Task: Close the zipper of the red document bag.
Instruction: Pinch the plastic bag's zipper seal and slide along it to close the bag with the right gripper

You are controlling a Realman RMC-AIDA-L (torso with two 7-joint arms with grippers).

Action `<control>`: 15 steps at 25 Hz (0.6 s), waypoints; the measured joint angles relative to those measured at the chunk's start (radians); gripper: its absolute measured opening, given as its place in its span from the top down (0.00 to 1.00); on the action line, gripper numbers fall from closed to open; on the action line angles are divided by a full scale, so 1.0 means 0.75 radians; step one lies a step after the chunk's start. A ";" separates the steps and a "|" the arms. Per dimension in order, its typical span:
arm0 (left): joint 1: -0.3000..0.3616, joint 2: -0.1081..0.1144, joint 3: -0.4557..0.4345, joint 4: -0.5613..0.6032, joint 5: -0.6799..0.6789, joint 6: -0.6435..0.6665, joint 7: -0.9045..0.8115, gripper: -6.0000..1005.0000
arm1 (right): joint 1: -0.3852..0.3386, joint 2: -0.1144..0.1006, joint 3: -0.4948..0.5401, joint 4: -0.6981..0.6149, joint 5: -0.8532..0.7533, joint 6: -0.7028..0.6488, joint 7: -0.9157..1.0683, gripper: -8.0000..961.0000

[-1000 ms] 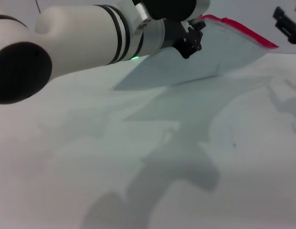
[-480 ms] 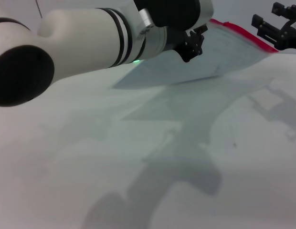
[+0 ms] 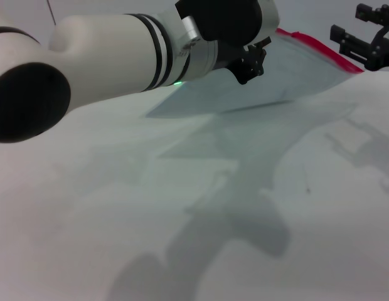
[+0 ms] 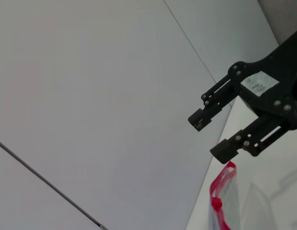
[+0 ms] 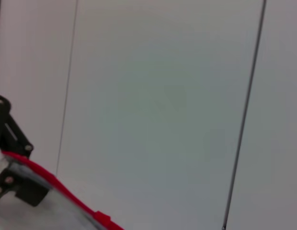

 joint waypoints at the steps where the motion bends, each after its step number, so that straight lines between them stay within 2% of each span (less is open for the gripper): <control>1: 0.001 0.000 0.001 0.001 0.000 0.000 0.001 0.94 | -0.003 0.003 0.003 -0.017 -0.022 0.008 0.017 0.33; 7: 0.002 0.000 0.001 0.002 0.001 0.013 0.001 0.94 | 0.008 -0.003 0.010 -0.054 -0.092 0.126 0.095 0.33; 15: -0.006 0.002 0.001 0.007 0.001 0.014 0.003 0.94 | 0.046 0.007 0.009 -0.119 -0.268 0.159 0.153 0.33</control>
